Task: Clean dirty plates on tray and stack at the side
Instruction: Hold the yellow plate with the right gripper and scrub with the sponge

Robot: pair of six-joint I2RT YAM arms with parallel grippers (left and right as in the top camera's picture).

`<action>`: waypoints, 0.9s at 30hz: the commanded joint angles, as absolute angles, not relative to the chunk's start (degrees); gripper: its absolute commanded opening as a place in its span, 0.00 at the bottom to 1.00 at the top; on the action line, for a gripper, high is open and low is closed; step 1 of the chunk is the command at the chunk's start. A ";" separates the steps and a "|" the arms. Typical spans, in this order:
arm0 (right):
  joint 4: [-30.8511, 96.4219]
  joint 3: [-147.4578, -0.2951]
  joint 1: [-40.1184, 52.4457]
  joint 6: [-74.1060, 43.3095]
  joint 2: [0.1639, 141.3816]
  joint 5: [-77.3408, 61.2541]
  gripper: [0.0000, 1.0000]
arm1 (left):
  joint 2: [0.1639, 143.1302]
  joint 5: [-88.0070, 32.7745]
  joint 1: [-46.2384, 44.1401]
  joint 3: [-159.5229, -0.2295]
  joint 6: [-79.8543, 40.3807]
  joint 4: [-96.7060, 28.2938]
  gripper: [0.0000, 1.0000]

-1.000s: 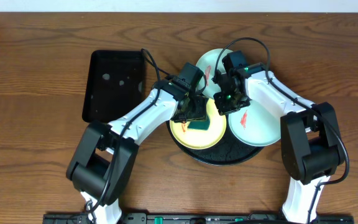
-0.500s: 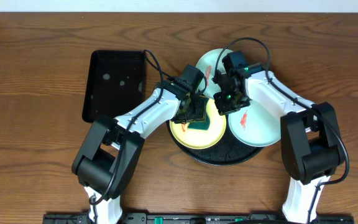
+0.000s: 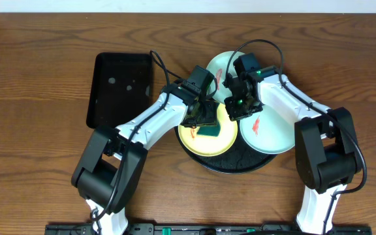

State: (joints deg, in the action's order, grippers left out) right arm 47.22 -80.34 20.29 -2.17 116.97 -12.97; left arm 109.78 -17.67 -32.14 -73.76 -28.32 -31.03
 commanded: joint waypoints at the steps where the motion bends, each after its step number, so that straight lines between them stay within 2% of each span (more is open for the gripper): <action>1: 46.76 -80.03 21.10 -3.16 117.34 -12.67 0.01 | 108.62 -17.28 -32.01 -73.56 -26.98 -30.98 0.56; 11: 47.13 -80.03 21.10 -3.16 117.34 -12.67 0.01 | 111.31 -16.86 -32.18 -73.23 -27.03 -30.50 0.54; 16: 47.16 -80.03 21.10 -3.18 117.34 -12.67 0.01 | 111.37 -16.84 -32.18 -73.21 -27.00 -30.52 0.40; 22: 47.33 -80.03 21.10 -3.16 117.34 -12.67 0.01 | 111.46 -14.81 -32.23 -72.42 -27.03 -30.50 0.38; 25: 47.33 -80.03 21.10 -3.16 117.34 -12.67 0.01 | 111.50 -13.89 -32.23 -71.57 -27.03 -30.52 0.40; 27: 47.33 -80.03 21.10 -3.16 117.34 -12.67 0.01 | 111.50 -13.93 -32.23 -71.35 -27.00 -30.57 0.52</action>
